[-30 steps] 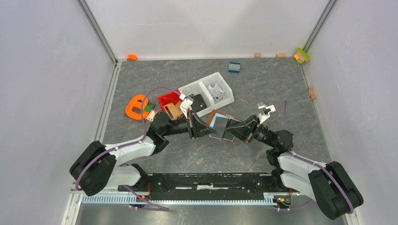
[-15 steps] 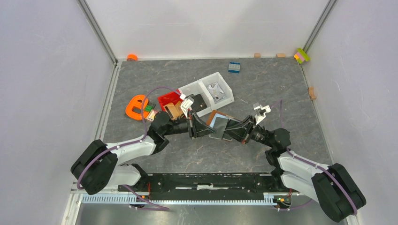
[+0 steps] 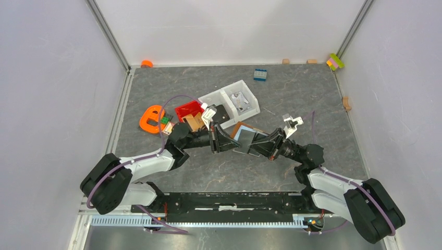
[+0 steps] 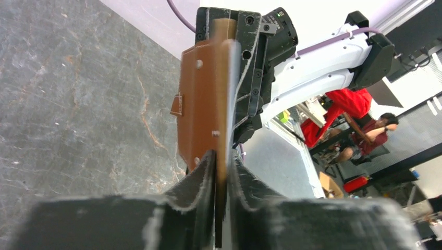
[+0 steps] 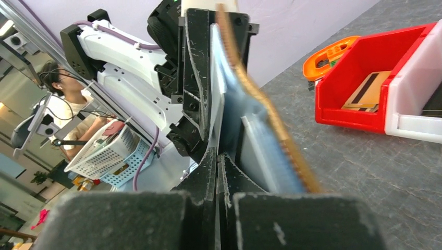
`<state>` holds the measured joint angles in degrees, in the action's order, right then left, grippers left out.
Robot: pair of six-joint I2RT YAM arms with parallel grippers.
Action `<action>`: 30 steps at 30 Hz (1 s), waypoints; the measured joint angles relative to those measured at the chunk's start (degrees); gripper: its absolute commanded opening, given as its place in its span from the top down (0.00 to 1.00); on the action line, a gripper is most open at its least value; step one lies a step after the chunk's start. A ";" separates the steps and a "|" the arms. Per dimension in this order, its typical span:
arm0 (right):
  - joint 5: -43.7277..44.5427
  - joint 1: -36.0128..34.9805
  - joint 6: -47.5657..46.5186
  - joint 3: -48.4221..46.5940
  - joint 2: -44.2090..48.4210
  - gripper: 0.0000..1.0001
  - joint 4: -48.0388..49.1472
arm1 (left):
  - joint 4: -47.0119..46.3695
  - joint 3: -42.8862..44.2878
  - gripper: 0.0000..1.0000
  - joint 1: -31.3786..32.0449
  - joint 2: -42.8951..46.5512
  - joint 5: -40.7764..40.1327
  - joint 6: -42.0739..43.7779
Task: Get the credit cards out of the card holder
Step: Remove the credit card from the card holder.
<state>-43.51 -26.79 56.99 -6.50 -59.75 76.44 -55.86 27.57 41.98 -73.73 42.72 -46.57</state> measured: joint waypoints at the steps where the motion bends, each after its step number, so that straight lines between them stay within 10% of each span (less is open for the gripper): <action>1: 0.00 0.00 0.07 0.04 0.00 1.00 0.07 | -0.02 0.09 0.63 0.02 -0.20 0.04 0.00; 10: -0.15 -0.87 -0.37 0.04 -0.39 1.00 -1.49 | 3.13 0.42 0.72 1.77 0.85 -0.85 0.83; 15: -0.26 -0.96 -0.76 -0.04 -0.44 1.00 -1.81 | 4.96 -0.79 0.97 1.49 3.91 -3.21 2.14; 30: 0.11 -0.37 -2.45 -0.68 -0.31 1.00 -5.64 | 6.88 -4.87 0.98 -0.07 10.16 -8.02 3.48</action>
<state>-43.40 -27.16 54.54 -7.18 -60.05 70.81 -48.97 22.70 41.91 -63.57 34.70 -43.09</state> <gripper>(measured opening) 0.006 0.062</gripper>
